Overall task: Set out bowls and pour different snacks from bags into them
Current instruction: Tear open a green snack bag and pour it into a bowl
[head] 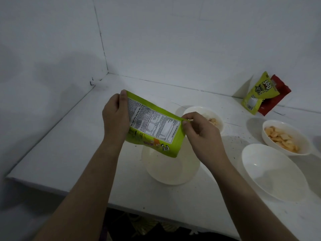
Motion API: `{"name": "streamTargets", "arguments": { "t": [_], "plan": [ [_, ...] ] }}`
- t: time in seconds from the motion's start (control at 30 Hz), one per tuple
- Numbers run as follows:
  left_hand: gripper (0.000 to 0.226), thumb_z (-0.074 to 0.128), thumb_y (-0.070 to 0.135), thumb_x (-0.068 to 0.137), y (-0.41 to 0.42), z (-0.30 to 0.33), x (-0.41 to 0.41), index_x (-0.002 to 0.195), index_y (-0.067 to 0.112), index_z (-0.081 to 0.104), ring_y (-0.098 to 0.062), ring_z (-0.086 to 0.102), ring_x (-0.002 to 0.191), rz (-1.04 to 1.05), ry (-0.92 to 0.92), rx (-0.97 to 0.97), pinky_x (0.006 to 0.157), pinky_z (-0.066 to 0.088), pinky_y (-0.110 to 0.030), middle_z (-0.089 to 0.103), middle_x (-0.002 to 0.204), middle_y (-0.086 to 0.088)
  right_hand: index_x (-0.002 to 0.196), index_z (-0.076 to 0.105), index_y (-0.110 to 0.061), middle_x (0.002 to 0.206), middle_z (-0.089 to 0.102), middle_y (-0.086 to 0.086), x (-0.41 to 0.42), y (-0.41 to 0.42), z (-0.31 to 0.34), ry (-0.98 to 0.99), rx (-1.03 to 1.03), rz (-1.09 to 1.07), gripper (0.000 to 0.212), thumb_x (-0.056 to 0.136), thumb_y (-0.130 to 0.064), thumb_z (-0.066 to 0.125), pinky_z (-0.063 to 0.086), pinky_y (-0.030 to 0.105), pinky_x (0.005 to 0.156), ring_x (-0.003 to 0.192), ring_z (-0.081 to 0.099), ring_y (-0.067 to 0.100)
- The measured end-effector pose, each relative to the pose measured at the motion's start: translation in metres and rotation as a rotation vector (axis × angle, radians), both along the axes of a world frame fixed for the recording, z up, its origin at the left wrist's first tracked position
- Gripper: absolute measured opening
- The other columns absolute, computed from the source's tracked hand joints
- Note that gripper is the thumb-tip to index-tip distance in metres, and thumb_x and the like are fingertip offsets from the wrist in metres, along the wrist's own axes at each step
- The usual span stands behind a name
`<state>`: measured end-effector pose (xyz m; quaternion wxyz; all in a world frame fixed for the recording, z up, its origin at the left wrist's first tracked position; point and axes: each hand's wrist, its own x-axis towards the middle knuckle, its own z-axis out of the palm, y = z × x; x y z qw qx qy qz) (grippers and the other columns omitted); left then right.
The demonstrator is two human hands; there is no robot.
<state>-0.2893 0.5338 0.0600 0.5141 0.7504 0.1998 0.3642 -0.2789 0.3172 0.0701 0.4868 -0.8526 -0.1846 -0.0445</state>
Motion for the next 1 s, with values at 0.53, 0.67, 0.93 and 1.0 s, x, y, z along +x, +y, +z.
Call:
{"name": "streamTargets", "arguments": {
  "t": [0.53, 0.67, 0.93, 1.0],
  "plan": [
    [0.041, 0.044, 0.036, 0.102, 0.008, 0.009, -0.012, 0.078, 0.003, 0.052, -0.002, 0.04, 0.054, 0.033, -0.004, 0.149, 0.053, 0.033, -0.013, 0.043, 0.061, 0.003, 0.095, 0.075, -0.026, 0.1, 0.075, -0.007, 0.003, 0.007, -0.012, -0.066, -0.178, -0.022, 0.012, 0.092, -0.021, 0.064, 0.045, 0.032, 0.089, 0.102, 0.063, 0.02],
    [0.039, 0.045, 0.036, 0.102, 0.005, 0.012, -0.015, 0.08, 0.005, 0.053, -0.002, 0.041, 0.054, 0.026, -0.013, 0.165, 0.052, 0.033, -0.013, 0.043, 0.059, 0.005, 0.094, 0.075, -0.022, 0.12, 0.071, -0.004, 0.003, 0.007, -0.012, -0.142, -0.221, -0.007, 0.011, 0.09, -0.016, 0.066, 0.04, 0.034, 0.1, 0.117, 0.06, 0.02],
    [0.038, 0.046, 0.035, 0.102, 0.003, 0.016, -0.019, 0.077, 0.007, 0.049, -0.004, 0.037, 0.051, -0.007, -0.026, 0.216, 0.05, 0.03, -0.015, 0.036, 0.055, 0.006, 0.09, 0.078, -0.026, 0.12, 0.047, -0.008, 0.003, 0.003, -0.008, -0.075, -0.241, -0.015, 0.009, 0.088, -0.019, 0.071, 0.039, 0.032, 0.093, 0.117, 0.048, 0.022],
    [0.039, 0.045, 0.035, 0.102, 0.003, 0.017, -0.02, 0.076, 0.007, 0.048, -0.005, 0.037, 0.051, -0.01, -0.026, 0.223, 0.05, 0.03, -0.016, 0.036, 0.055, 0.006, 0.089, 0.078, -0.026, 0.116, 0.047, -0.01, 0.003, 0.003, -0.007, -0.071, -0.242, 0.0, 0.01, 0.088, -0.019, 0.071, 0.043, 0.037, 0.096, 0.116, 0.049, 0.02]
  ]
}}
